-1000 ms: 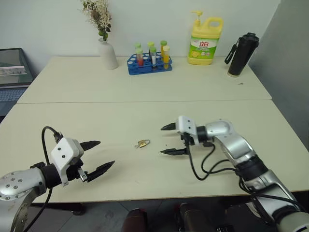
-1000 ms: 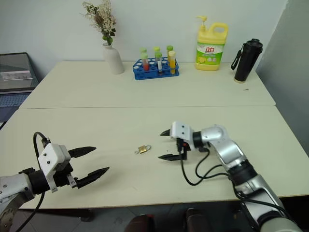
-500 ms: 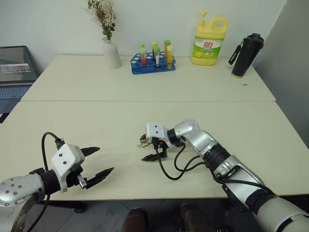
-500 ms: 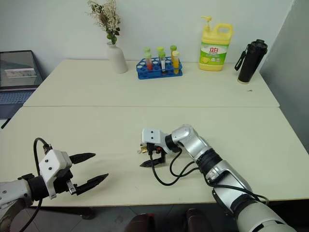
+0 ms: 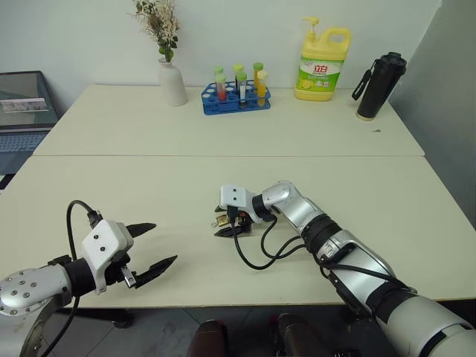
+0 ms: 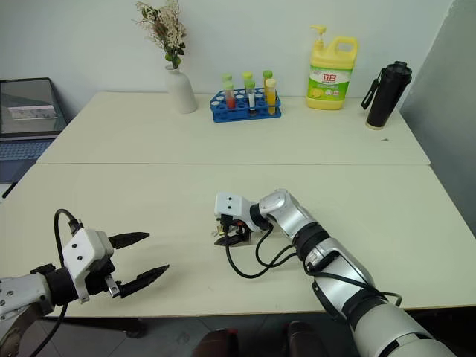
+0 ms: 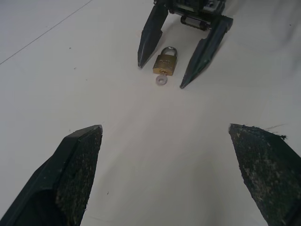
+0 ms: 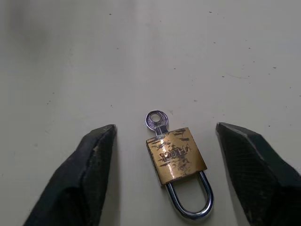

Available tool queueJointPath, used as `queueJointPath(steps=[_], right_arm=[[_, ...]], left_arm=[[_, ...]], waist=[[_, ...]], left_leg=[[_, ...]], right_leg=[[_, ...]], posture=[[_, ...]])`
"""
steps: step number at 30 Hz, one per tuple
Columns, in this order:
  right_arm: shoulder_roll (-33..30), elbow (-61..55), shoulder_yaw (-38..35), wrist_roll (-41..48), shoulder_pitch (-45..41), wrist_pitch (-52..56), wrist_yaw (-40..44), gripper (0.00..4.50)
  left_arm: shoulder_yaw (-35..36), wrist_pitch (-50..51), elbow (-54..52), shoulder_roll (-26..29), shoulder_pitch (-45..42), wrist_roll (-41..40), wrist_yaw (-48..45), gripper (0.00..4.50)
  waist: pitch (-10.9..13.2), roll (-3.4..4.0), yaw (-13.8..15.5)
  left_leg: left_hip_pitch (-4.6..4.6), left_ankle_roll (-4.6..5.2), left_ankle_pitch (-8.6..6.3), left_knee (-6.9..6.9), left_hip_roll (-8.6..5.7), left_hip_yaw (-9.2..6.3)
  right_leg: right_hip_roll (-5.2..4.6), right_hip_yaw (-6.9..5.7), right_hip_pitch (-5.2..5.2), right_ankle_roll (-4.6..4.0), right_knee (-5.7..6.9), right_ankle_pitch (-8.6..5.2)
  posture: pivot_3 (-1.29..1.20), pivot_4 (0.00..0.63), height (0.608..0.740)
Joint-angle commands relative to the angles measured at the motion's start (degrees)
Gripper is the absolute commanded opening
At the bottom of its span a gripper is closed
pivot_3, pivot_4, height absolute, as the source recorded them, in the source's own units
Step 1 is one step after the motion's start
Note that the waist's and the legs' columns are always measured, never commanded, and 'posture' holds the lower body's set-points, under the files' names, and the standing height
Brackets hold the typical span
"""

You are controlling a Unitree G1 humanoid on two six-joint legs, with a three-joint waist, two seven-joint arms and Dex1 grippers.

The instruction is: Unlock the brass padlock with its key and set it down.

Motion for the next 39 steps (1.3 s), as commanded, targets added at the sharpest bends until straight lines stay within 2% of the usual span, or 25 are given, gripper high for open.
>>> queueJointPath(steps=[1, 4, 5, 11, 19, 23, 28, 36, 39], right_arm=[[-1.4, 1.5, -0.6, -2.3, -0.1, 0.3, -1.3, 2.15], [-1.6, 0.7, -0.5, -2.5, 0.4, 0.2, -1.2, 1.09], [-1.8, 0.3, -0.5, -2.6, 0.6, 0.1, -1.4, 0.91], [-4.4, -5.6, -1.5, -2.0, 2.8, 0.5, -1.8, 0.91], [-11.7, -22.5, -4.4, -0.6, 10.5, 6.4, -2.9, 0.91], [-15.7, -30.3, -6.1, -0.3, 17.3, 12.6, -4.8, 0.91], [-16.5, -34.9, -6.6, 0.8, 20.2, 16.7, -5.2, 0.91], [-17.6, -42.5, -8.8, 3.7, 22.0, 22.6, -6.1, 3.75], [-18.7, -44.7, -9.1, 3.8, 23.9, 24.1, -6.9, 3.75]], left_arm=[[0.0, -1.1, -0.8, 0.0, -0.5, 0.3, 0.3, 4.5], [-0.4, -1.6, -0.5, -0.3, -0.6, 0.7, 0.5, 4.5], [-0.6, -1.7, -0.4, -0.4, -0.8, 0.8, 0.5, 4.5], [-2.2, -2.3, 1.2, -1.1, -2.7, 1.3, 1.0, 4.5], [-5.6, -3.0, 3.8, -1.5, -7.2, 1.8, 1.1, 4.5], [-10.7, -1.4, 3.5, -2.4, -11.9, -0.5, 0.0, 4.5], [-14.9, -0.1, 1.9, -2.6, -14.2, -2.3, -2.0, 4.5], [-17.1, -1.6, 3.8, -2.9, -16.1, -0.7, -2.5, 4.5], [-17.6, -2.0, 3.7, -3.3, -15.6, -0.5, -2.3, 4.5]], waist=[[0.0, 0.0, 0.0], [0.0, 0.0, 0.0], [0.0, 0.0, 0.1], [0.0, 0.03, 0.3], [0.0, 0.01, 0.2], [0.0, 0.03, 0.4], [0.0, 0.0, 0.2], [0.0, 0.01, 0.2], [0.0, 0.01, 0.2]], left_leg=[[0.01, 0.0, 0.0, 0.0, 0.0, 0.0], [0.01, 0.0, 0.01, 0.02, 0.0, 0.0], [0.01, 0.0, 0.01, 0.02, 0.0, 0.0], [-0.01, 0.0, 0.01, 0.03, -0.04, 0.0], [-0.09, 0.0, 0.0, 0.0, -0.06, -0.02], [-0.12, 0.0, 0.0, -0.02, -0.06, -0.09], [-0.11, 0.0, 0.0, 0.0, -0.09, -0.03], [-0.11, 0.0, 0.0, -0.01, -0.08, -0.06], [-0.14, 0.0, 0.0, -0.02, -0.08, -0.05]], right_leg=[[0.0, 0.0, 0.0, 0.0, 0.01, 0.0], [0.0, 0.0, 0.02, 0.0, 0.01, 0.0], [0.0, 0.0, 0.02, 0.01, 0.01, 0.0], [-0.02, 0.01, 0.02, 0.01, 0.0, 0.0], [-0.03, 0.01, -0.01, 0.02, -0.04, 0.0], [-0.02, -0.05, -0.01, 0.03, -0.04, 0.0], [-0.02, 0.02, 0.01, 0.12, -0.07, -0.03], [0.01, -0.01, 0.0, 0.12, -0.06, -0.04], [0.01, 0.01, -0.02, 0.13, -0.08, -0.04]], posture=[[0.0, 0.15, 0.74], [0.0, 0.15, 0.74], [0.0, 0.15, 0.74], [0.0, 0.15, 0.74], [0.0, 0.15, 0.74], [0.0, 0.15, 0.74], [0.0, 0.15, 0.74], [0.0, 0.15, 0.74], [0.0, 0.15, 0.74]])
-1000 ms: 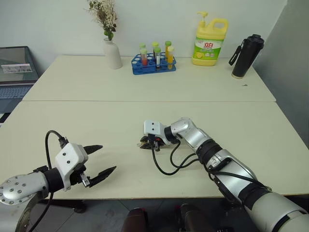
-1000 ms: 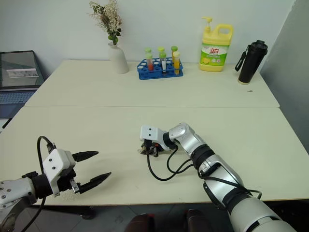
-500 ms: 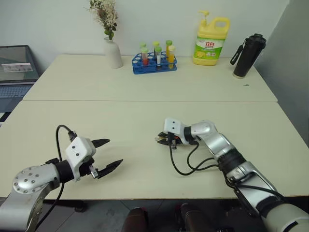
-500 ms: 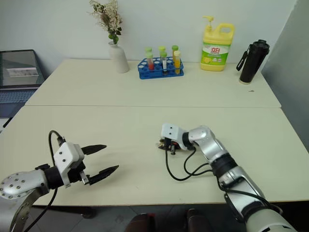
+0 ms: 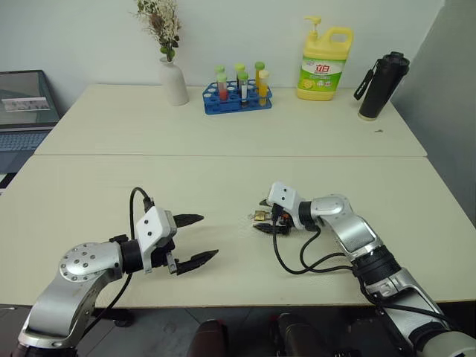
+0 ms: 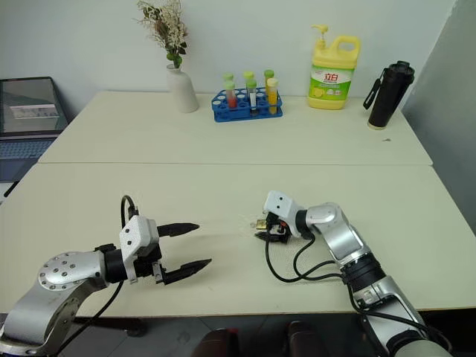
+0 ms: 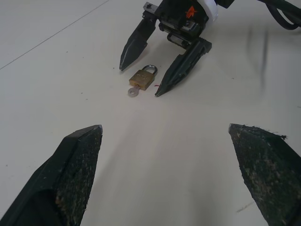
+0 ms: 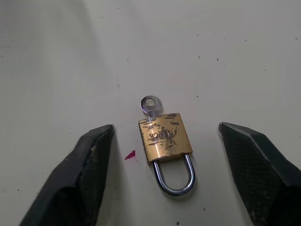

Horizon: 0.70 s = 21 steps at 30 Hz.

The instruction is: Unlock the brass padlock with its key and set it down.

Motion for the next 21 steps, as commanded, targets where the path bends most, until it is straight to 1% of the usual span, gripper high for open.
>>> queueJointPath(steps=[1, 5, 8, 17, 20, 21], right_arm=[[-0.7, -2.1, -1.3, 0.6, 1.3, 0.7, -1.7, 3.75], [-0.2, 1.5, -0.7, 0.0, 0.7, -1.8, -3.0, 3.75], [0.4, 6.5, 0.2, -0.3, -2.1, -4.4, -1.9, 3.75], [0.7, 15.4, 2.2, -1.2, -6.0, -7.8, 1.0, 3.75], [0.5, 17.3, 2.6, -1.7, -6.4, -8.6, 1.0, 3.21], [0.4, 17.7, 2.7, -1.8, -6.4, -8.7, 0.9, 2.96]], left_arm=[[-0.2, -1.4, -0.8, -0.4, 0.2, 0.4, 0.4, 4.5], [-0.4, -1.8, -0.4, -0.5, 0.2, 0.7, 0.2, 4.5], [-0.5, -2.1, 0.0, -0.4, -0.2, 0.8, 0.0, 4.5], [-0.7, -1.7, -0.8, -0.6, 0.2, 0.3, 0.4, 4.5], [-0.5, -1.8, -0.8, -0.6, 0.4, 0.3, 0.4, 4.5], [-0.5, -1.8, -0.8, -0.6, 0.5, 0.3, 0.5, 4.5]], waist=[[0.0, 0.0, 0.0], [0.0, 0.0, -0.1], [0.0, 0.0, -0.1], [0.0, -0.01, -0.1], [0.0, -0.02, -0.1], [0.0, -0.02, -0.1]], left_leg=[[0.0, 0.0, 0.0, 0.0, 0.0, 0.0], [0.02, 0.0, 0.0, 0.01, 0.0, 0.0], [0.07, 0.01, 0.01, 0.04, 0.01, 0.02], [0.12, 0.03, 0.02, 0.06, 0.03, 0.05], [0.14, 0.03, 0.02, 0.05, 0.04, 0.04], [0.14, 0.03, 0.02, 0.05, 0.04, 0.04]], right_leg=[[0.0, 0.0, 0.0, 0.0, 0.0, 0.0], [0.01, 0.01, 0.0, 0.06, 0.0, -0.04], [0.04, 0.04, 0.02, 0.18, 0.01, -0.1], [0.06, 0.08, 0.05, 0.2, 0.04, -0.06], [0.06, 0.07, 0.06, 0.12, 0.05, -0.01], [0.06, 0.08, 0.07, 0.12, 0.05, -0.01]], posture=[[0.0, 0.15, 0.74], [0.0, 0.15, 0.74], [0.0, 0.15, 0.74], [0.0, 0.15, 0.74], [0.0, 0.15, 0.74], [0.0, 0.15, 0.74]])
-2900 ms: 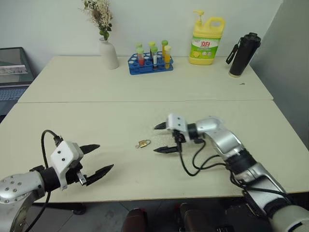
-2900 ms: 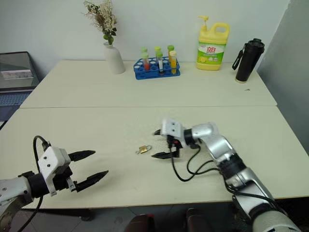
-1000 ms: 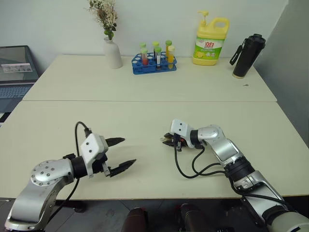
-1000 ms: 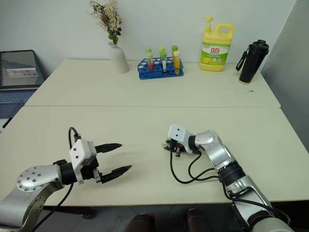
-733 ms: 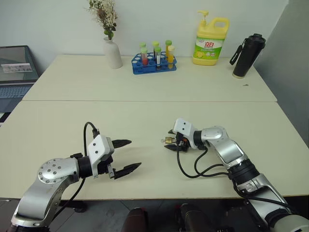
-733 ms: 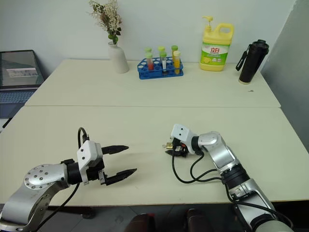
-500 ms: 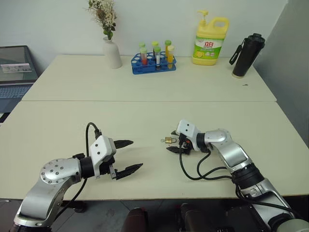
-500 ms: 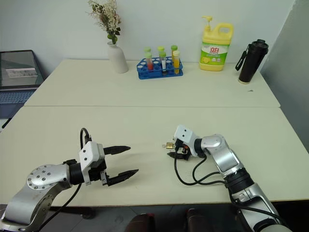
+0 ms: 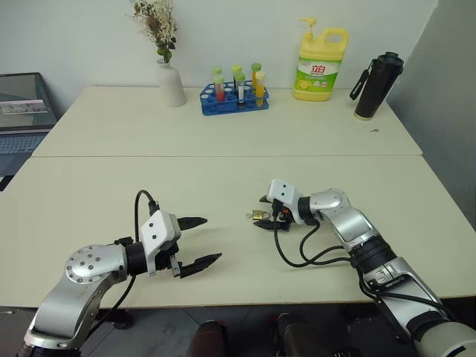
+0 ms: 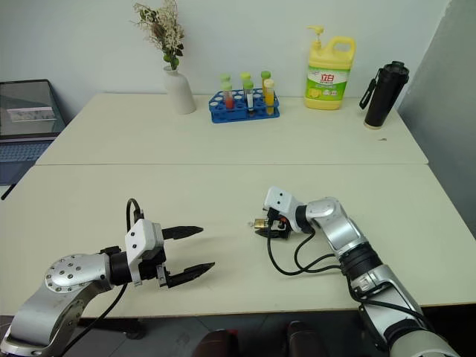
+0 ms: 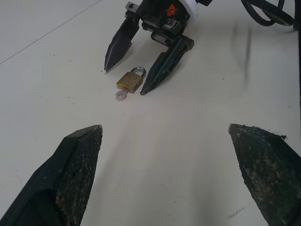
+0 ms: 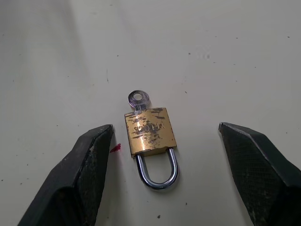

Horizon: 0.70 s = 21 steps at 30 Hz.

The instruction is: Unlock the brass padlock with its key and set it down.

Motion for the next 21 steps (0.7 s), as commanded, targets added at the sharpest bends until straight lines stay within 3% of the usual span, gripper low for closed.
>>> queueJointPath(steps=[1, 5, 7, 15, 21], right_arm=[[-0.7, 3.8, 1.1, -2.4, 0.2, 0.4, -0.7, 2.6], [-1.0, 3.6, 1.3, -2.6, 0.6, -0.7, -0.8, 1.31], [-1.6, 1.9, 0.8, -2.6, 1.4, -1.4, -1.5, 0.98], [-7.7, -20.1, -2.9, -3.2, 12.3, -6.4, -6.5, 0.98], [-11.9, -31.4, -5.6, -12.7, 23.7, -18.1, -20.4, 0.98]], left_arm=[[0.7, -0.8, -1.3, -0.1, 0.3, -0.3, 0.5, 4.5], [0.8, -0.6, -1.1, -0.2, 0.0, -0.6, 0.6, 4.5], [0.9, 0.1, -0.9, -0.7, -0.6, -1.5, 0.9, 4.5], [0.1, 2.5, 1.3, -3.6, -5.7, -6.7, -0.2, 4.5], [-2.4, 6.7, 4.5, -2.9, -14.1, -8.3, -3.1, 4.5]], waist=[[0.0, 0.0, 0.0], [0.0, 0.0, 0.0], [0.0, -0.01, 0.0], [0.0, 0.01, 0.8], [0.0, 0.01, 0.4]], left_leg=[[0.0, 0.0, 0.0, 0.0, 0.0, 0.0], [0.04, 0.01, 0.01, 0.03, -0.01, 0.0], [0.04, 0.02, 0.02, 0.03, -0.01, 0.0], [-0.18, 0.02, 0.01, 0.04, -0.13, -0.04], [-0.43, 0.0, 0.01, 0.02, -0.12, -0.1]], right_leg=[[0.0, 0.0, 0.01, 0.0, 0.0, 0.0], [0.0, 0.01, 0.05, 0.05, 0.01, 0.01], [0.0, 0.01, 0.05, 0.08, 0.01, 0.01], [-0.09, -0.05, -0.01, 0.14, -0.07, -0.02], [-0.07, -0.09, -0.17, 0.23, -0.1, -0.08]], posture=[[0.0, 0.15, 0.74], [0.0, 0.15, 0.74], [0.0, 0.15, 0.74], [0.0, 0.15, 0.74], [0.0, 0.15, 0.74]])
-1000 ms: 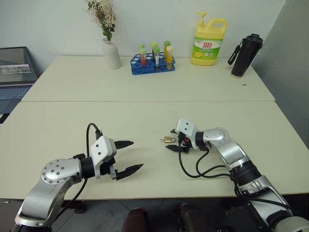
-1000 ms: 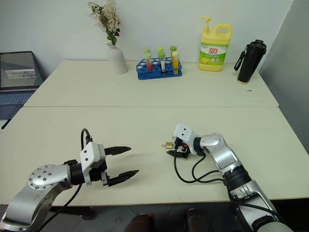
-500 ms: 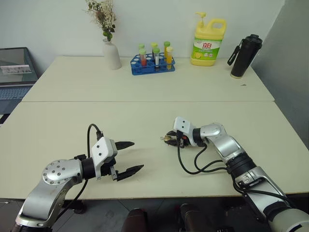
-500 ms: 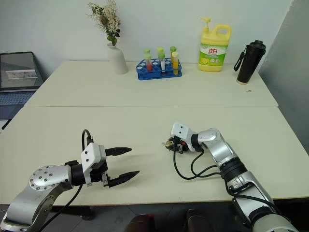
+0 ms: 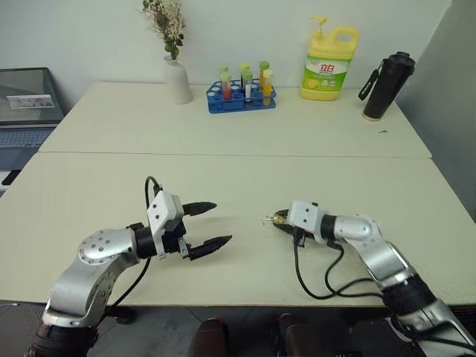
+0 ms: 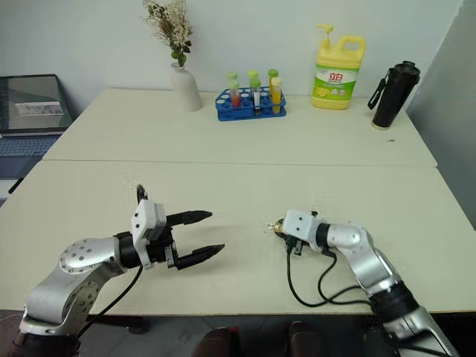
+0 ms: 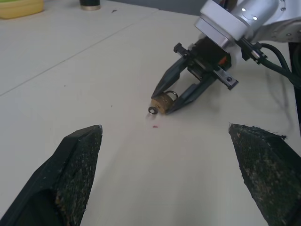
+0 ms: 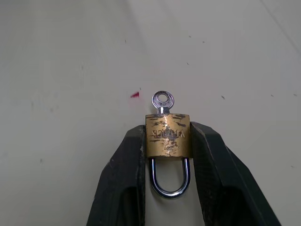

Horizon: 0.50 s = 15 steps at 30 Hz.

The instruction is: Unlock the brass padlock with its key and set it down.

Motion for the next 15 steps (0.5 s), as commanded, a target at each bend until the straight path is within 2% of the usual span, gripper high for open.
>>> queueJointPath(steps=[1, 3, 7, 15], right_arm=[[-1.4, -4.9, -2.5, -7.1, 2.7, -9.4, -9.9, 0.98], [-3.2, -4.3, -1.7, -14.9, 3.1, -18.4, -17.8, 0.98], [-4.3, -2.3, -0.9, -20.6, 1.4, -26.0, -23.8, 0.98], [-5.2, 2.2, -1.5, -23.8, -5.7, -38.7, -29.2, 0.98]], left_arm=[[-0.8, 0.9, 0.7, 1.0, -3.5, -1.2, -2.2, 4.5], [-2.2, -1.3, 2.7, 0.0, -6.6, 1.6, -1.4, 4.5], [-4.2, 0.2, 4.6, -0.7, -10.7, 1.4, -2.5, 4.5], [-7.3, 1.8, 8.8, -2.5, -19.9, 2.0, -3.3, 4.5]], waist=[[0.0, 0.01, -0.6], [0.0, 0.04, -0.9], [0.0, 0.02, -0.8], [0.1, -0.01, -0.6]], left_leg=[[0.01, 0.0, 0.0, -0.01, 0.01, 0.01], [0.08, -0.01, 0.0, -0.02, 0.03, 0.06], [0.11, -0.15, 0.09, -0.01, 0.01, 0.06], [0.04, -0.2, 0.12, 0.03, -0.02, 0.06]], right_leg=[[0.02, 0.01, 0.0, 0.01, 0.0, 0.0], [0.05, 0.08, 0.0, 0.01, 0.01, -0.01], [0.15, 0.09, 0.0, 0.01, 0.03, -0.01], [0.23, 0.1, 0.0, 0.01, 0.03, 0.0]], posture=[[0.0, 0.15, 0.74], [0.0, 0.15, 0.74], [0.0, 0.15, 0.74], [0.0, 0.15, 0.74]])
